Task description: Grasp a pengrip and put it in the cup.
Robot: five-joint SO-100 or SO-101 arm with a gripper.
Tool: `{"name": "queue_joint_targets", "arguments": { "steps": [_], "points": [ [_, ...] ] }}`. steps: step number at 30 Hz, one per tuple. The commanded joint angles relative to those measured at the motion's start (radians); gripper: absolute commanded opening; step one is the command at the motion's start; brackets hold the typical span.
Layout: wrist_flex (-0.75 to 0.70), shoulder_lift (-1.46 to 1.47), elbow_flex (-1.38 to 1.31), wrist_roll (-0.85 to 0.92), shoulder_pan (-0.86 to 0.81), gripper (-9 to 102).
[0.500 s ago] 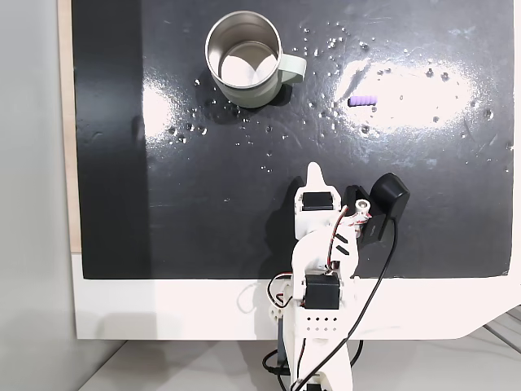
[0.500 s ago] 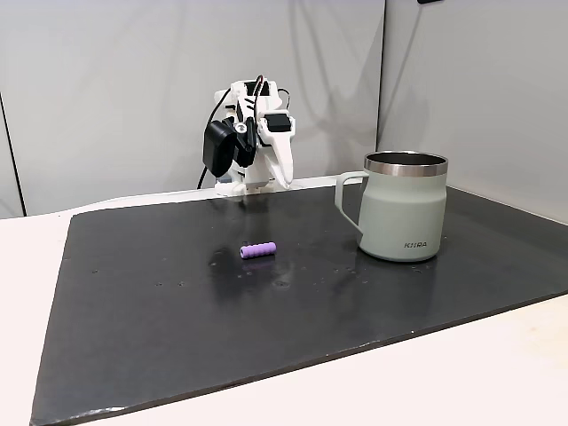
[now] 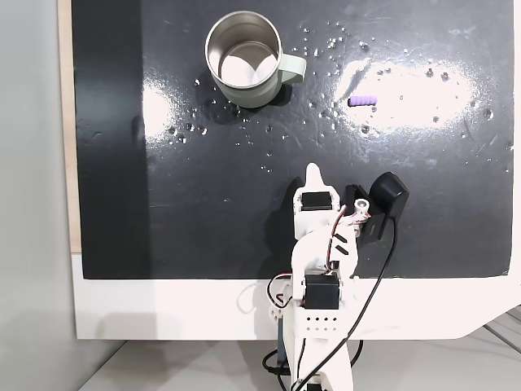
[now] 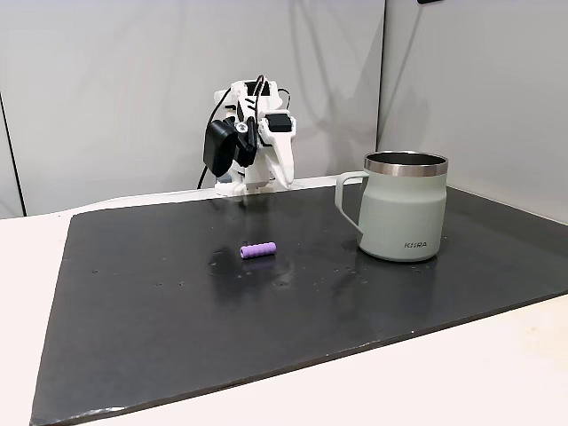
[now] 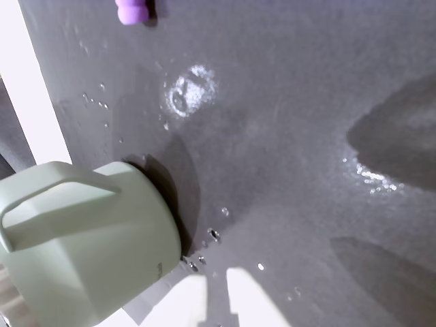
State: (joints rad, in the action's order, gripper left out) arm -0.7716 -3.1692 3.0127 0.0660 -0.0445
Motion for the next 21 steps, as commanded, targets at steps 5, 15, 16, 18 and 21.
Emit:
{"name": "queue_joint_targets", "arguments": {
  "steps": [5, 15, 16, 18, 21],
  "points": [
    [-0.014, -0.009, -0.063, 0.02, -0.031, 0],
    [-0.167, 0.36, -0.56, 0.038, -0.107, 0],
    [-0.173, 0.402, -0.606, 0.041, -0.117, 0],
    [-0.186, 0.479, -0.686, 0.049, -0.137, 0],
    [-0.21, 0.609, -0.801, 0.064, -0.169, 0]
  ]
}}
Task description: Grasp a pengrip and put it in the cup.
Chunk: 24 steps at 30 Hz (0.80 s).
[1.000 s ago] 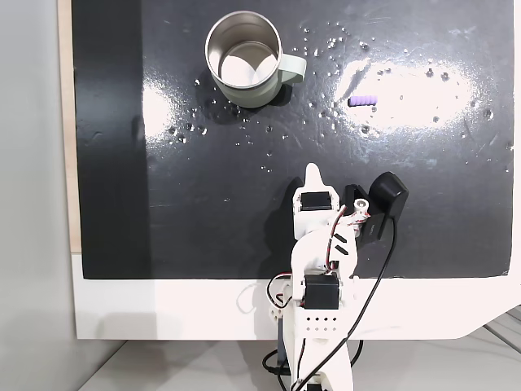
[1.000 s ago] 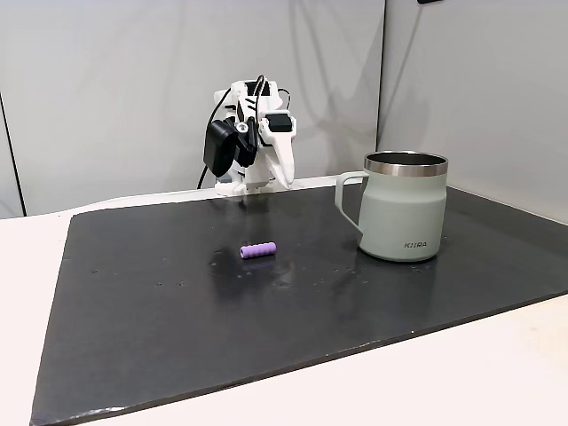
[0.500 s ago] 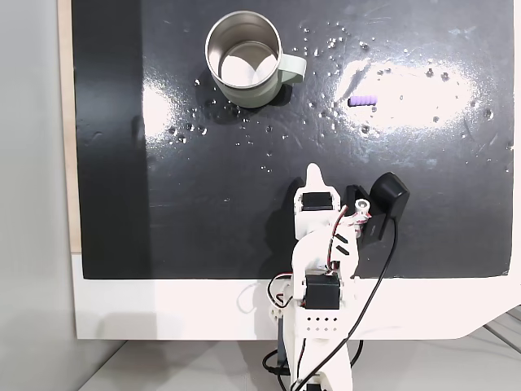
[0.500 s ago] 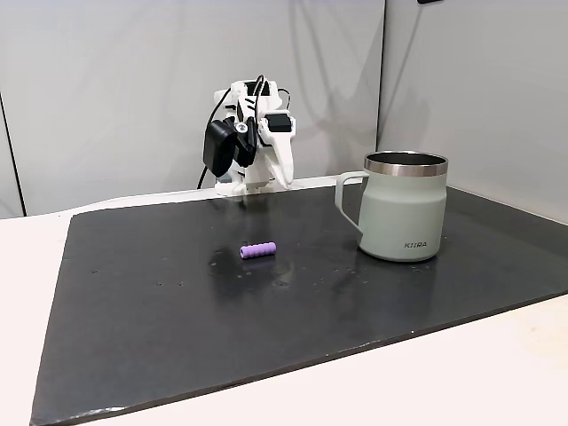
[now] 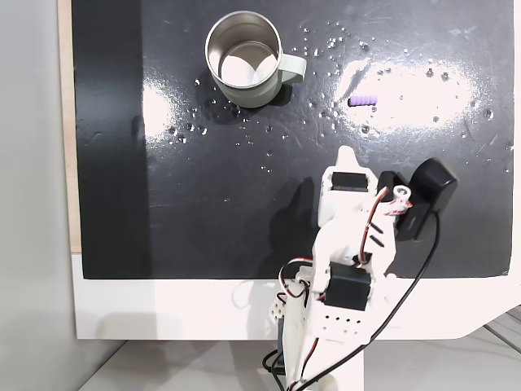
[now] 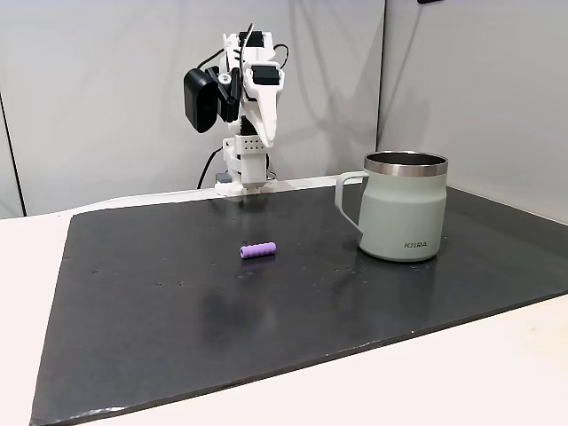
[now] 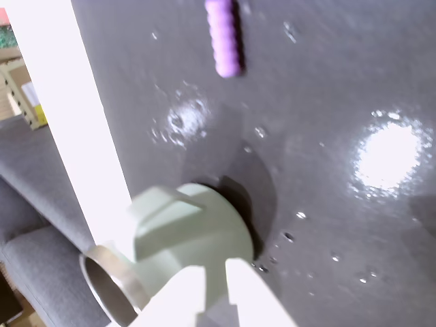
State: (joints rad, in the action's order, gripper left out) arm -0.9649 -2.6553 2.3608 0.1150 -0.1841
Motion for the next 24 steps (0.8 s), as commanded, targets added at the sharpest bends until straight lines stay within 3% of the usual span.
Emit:
{"name": "queue_joint_targets", "arguments": {
  "steps": [1, 20, 24],
  "points": [
    [-0.021, 0.141, -0.184, 0.018, -0.041, 0],
    [-0.147, 0.879, -0.712, -0.038, -0.124, 0],
    [-0.166, 0.965, -0.779, -0.051, -0.12, 6]
  ]
}}
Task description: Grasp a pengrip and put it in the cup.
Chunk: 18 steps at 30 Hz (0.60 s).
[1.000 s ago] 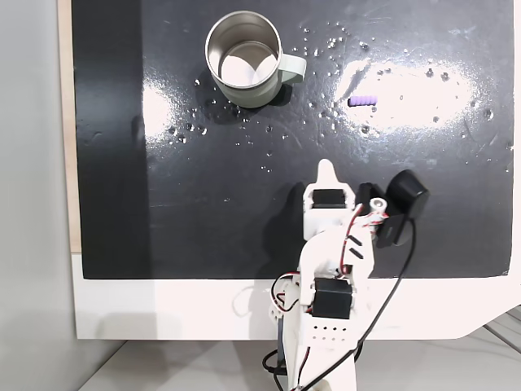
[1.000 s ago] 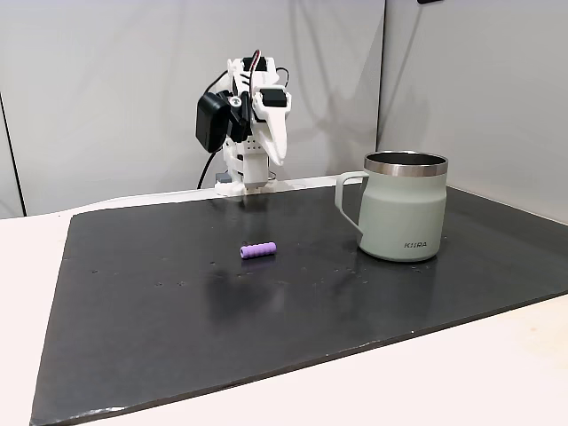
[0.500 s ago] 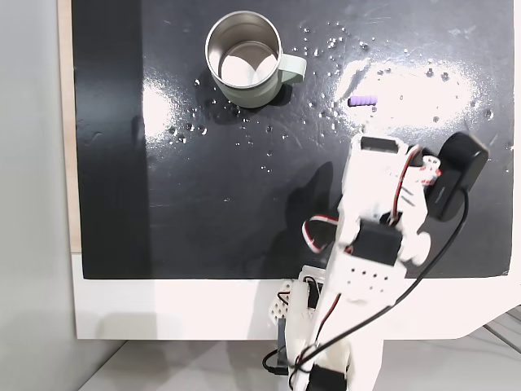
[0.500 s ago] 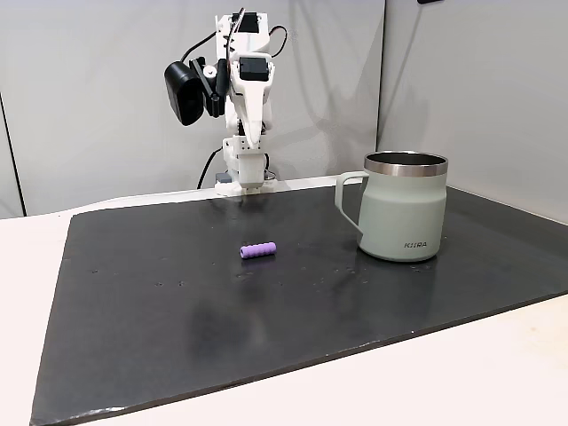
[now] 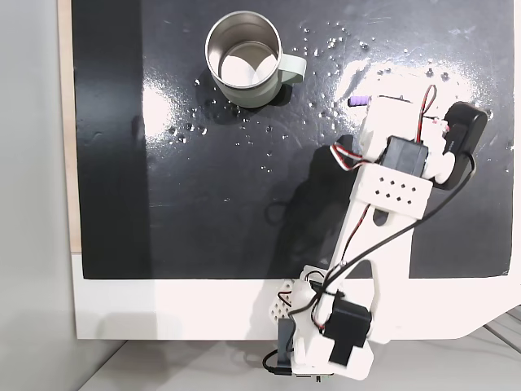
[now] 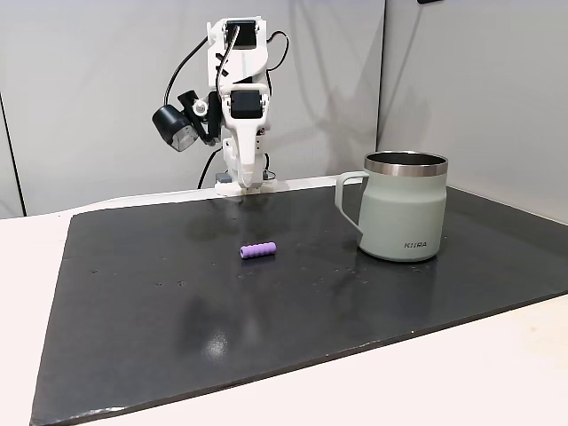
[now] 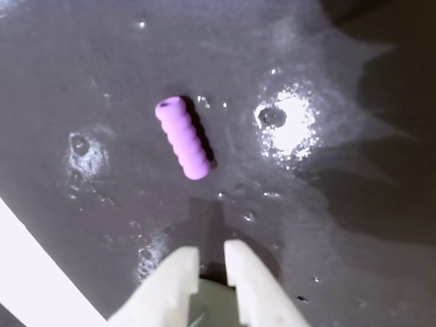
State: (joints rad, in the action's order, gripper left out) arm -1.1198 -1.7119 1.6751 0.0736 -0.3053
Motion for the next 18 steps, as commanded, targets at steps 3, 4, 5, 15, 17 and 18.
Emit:
{"name": "queue_joint_targets", "arguments": {
  "steps": [3, 4, 5, 15, 17, 18],
  "points": [
    [-0.049, 0.097, -0.155, -0.02, 0.003, 13],
    [-0.064, 0.123, -0.178, -0.026, 0.002, 14],
    [-0.078, 0.147, -0.199, -0.029, 0.002, 16],
    [-0.155, 0.308, -0.359, -0.058, 0.009, 19],
    [-0.176, 0.347, -0.399, -0.075, 0.009, 19],
    [-0.186, 0.367, -0.42, -0.083, 0.009, 19]
  ]
}}
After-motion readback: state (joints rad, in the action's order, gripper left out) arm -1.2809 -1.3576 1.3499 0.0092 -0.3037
